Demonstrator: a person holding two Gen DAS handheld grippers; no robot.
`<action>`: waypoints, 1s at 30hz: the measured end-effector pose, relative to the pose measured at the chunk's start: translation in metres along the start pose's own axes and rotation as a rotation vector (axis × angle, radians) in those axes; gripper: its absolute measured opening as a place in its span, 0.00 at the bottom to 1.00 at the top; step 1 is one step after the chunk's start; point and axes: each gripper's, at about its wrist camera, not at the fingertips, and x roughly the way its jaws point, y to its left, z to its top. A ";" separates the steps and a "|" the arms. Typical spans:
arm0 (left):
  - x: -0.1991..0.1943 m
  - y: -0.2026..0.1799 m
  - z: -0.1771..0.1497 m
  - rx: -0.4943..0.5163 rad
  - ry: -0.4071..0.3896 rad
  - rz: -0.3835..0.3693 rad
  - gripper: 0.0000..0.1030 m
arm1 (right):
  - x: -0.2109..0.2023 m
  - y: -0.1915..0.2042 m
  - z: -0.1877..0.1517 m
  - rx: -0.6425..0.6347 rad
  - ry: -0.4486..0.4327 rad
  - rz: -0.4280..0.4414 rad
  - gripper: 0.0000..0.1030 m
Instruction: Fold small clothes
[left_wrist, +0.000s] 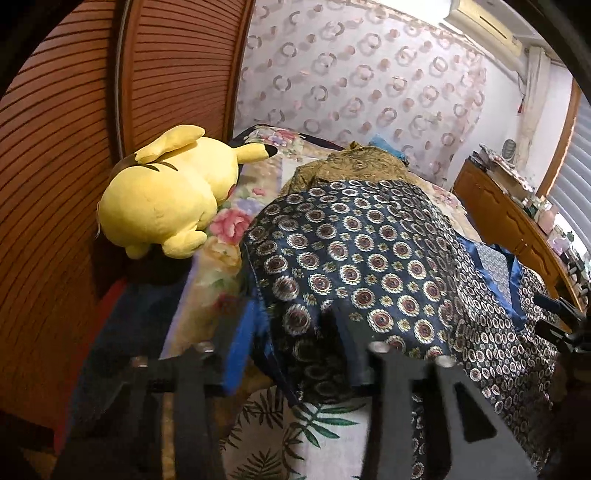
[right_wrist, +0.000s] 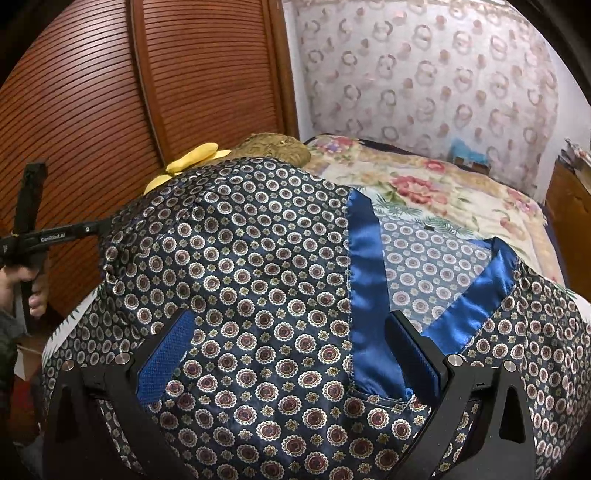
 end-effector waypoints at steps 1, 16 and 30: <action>-0.001 -0.002 0.000 0.010 -0.001 -0.001 0.18 | 0.001 0.000 0.000 0.001 0.000 0.000 1.00; -0.033 -0.058 0.036 0.164 -0.096 -0.069 0.01 | -0.016 -0.014 -0.006 0.034 -0.025 -0.017 1.00; 0.005 -0.169 0.072 0.355 -0.051 -0.230 0.01 | -0.047 -0.055 -0.016 0.111 -0.059 -0.093 1.00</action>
